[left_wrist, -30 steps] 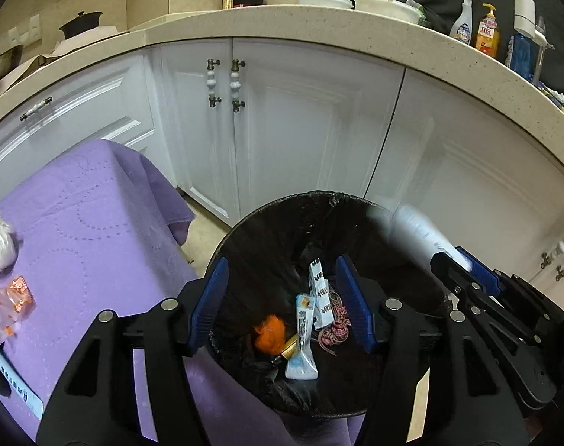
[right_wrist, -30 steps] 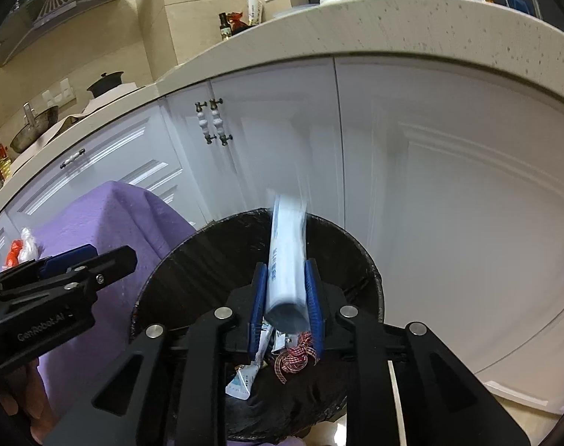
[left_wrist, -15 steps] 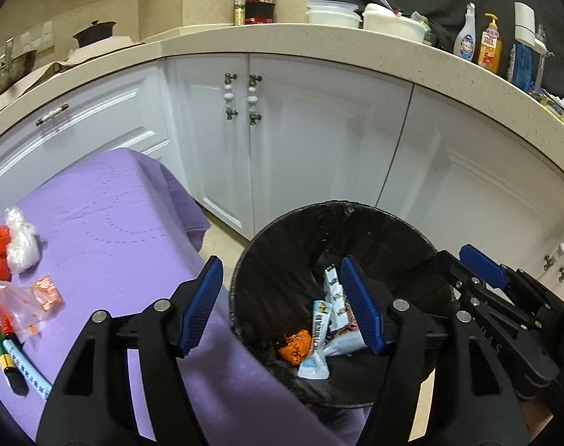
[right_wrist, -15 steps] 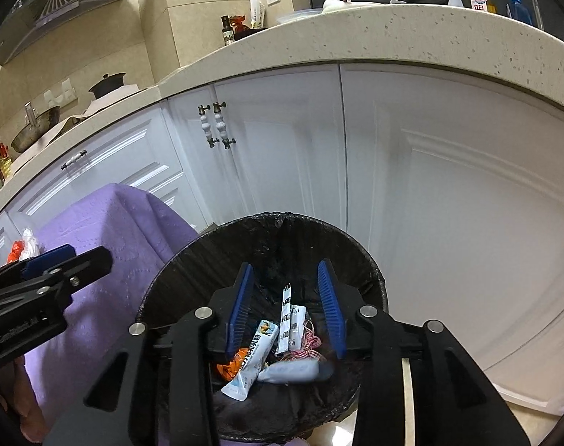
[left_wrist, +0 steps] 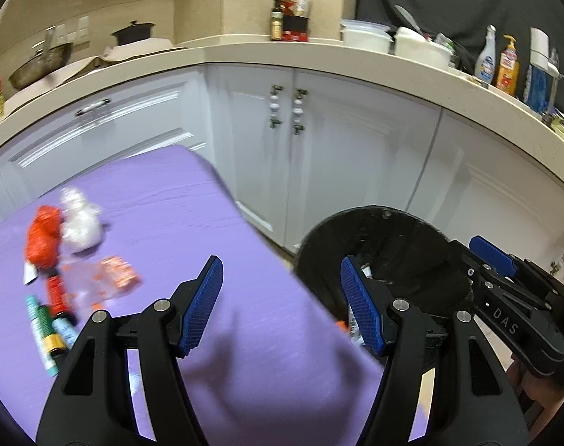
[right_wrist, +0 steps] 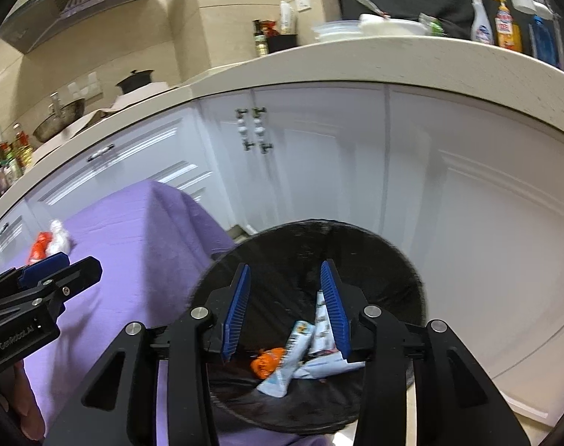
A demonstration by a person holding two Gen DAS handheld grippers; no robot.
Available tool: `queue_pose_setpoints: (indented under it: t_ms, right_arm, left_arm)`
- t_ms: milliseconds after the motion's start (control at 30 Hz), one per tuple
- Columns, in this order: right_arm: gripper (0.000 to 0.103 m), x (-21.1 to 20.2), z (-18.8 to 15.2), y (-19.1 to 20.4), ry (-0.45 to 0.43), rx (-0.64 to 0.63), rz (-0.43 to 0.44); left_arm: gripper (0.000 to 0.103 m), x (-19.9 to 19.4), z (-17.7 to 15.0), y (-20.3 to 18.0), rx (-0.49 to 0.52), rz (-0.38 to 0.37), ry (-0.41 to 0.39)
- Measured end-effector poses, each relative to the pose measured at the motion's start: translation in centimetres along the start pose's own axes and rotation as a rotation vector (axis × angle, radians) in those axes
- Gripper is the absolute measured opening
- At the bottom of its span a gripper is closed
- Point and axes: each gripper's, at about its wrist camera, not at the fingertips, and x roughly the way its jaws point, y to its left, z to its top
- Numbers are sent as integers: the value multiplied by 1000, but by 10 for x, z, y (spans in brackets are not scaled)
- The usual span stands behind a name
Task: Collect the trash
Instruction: 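Move both open tools back over the table items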
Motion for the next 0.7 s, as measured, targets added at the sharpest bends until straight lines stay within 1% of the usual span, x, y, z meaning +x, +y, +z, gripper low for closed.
queue_pose_setpoints:
  t_ms: [200, 500, 700]
  right_arm:
    - [40, 0, 0, 47, 5, -64, 88]
    - [40, -2, -10, 125, 33, -171, 237]
    - [40, -3, -20, 170, 60, -244, 307]
  left_arm:
    - [64, -31, -14, 48, -65, 70, -7]
    - [65, -77, -45, 130, -181, 216, -8]
    - [65, -100, -68, 180, -263, 305, 5]
